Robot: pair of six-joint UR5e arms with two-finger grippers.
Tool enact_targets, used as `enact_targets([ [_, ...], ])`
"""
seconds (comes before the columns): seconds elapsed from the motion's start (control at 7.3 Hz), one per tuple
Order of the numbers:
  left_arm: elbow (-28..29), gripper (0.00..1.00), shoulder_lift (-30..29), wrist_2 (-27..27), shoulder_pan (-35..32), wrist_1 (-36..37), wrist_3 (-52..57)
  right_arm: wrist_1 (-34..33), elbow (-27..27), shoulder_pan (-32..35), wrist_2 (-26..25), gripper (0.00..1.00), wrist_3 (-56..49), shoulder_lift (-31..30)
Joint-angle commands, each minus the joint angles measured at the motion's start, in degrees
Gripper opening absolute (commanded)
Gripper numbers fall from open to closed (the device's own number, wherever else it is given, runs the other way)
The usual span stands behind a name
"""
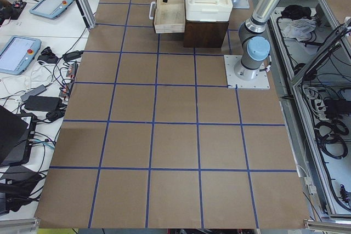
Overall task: Put scissors in drawer and close it
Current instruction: 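Move the right gripper toward the grey-and-orange scissors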
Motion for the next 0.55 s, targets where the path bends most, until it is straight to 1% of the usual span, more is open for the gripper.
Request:
enact_targets([
  [0.0,0.0,1.0,0.0,0.0,0.0,0.0,0.0,-2.1,0.1,-1.7,0.1,1.0,-16.8,0.5],
  [0.27,0.0,1.0,0.0,0.0,0.0,0.0,0.0,-2.4,0.2,-7.2,0.4,1.0,-33.2,2.0],
  [0.41,0.0,1.0,0.0,0.0,0.0,0.0,0.0,-2.6,0.2,-10.4,0.4,1.0,-38.4,3.1],
])
